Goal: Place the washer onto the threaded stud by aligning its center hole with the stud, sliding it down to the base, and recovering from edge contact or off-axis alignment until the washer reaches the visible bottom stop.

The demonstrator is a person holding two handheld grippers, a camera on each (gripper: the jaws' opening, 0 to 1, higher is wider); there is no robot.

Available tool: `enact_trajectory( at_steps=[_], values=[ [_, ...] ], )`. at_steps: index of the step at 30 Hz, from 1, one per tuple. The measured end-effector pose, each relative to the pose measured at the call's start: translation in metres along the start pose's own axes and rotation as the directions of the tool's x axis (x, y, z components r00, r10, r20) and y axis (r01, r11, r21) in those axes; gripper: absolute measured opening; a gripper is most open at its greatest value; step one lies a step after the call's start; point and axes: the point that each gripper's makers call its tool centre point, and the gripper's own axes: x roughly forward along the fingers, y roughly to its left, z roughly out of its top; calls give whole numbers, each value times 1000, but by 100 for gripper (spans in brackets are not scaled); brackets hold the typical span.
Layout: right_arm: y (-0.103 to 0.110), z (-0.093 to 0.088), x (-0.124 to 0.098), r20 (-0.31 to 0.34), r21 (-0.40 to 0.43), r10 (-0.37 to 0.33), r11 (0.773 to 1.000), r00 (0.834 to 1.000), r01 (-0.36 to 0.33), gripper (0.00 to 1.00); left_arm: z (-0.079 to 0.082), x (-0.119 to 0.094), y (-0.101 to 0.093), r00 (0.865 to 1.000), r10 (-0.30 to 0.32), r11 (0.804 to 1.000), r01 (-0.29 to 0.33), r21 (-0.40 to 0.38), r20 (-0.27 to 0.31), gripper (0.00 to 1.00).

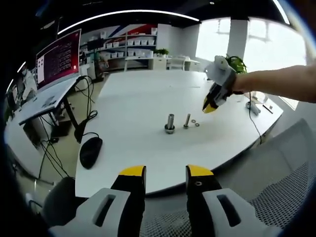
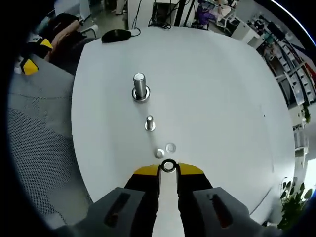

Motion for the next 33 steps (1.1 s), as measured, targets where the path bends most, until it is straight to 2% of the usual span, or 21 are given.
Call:
enact_trajectory(
  at_steps=[4,5,7,10,17,24,33],
  values=[
    [3,12,-12,24,-15,16,1000,1000,-16,15,-1,0,-1,1000,-5,1000,5,6,-4,30],
    [7,16,-13,33,-19,48,999,998,-48,15,0,0,-1,1000,-3,1000,3,4,-1,30],
    [9,22,-17,40,-30,63,998,997,-62,15,0,0,-1,1000,-1,1000,1,1,2,30],
    [13,32,-17,34,-40,106,994,994,-105,15,0,-1,-1,1000,1,1000,-1,2,-1,30],
    [15,50,-19,16,-108,135,985,991,-132,15,0,-1,0,1000,4,1000,-4,-2,4,31],
    [23,49,-5,-52,-175,166,969,985,-172,15,0,-2,-1,1000,5,1000,-5,-4,5,32],
    [33,47,15,-84,-208,165,961,983,-179,14,0,-1,1,1000,11,1000,-11,-11,11,32]
  ],
)
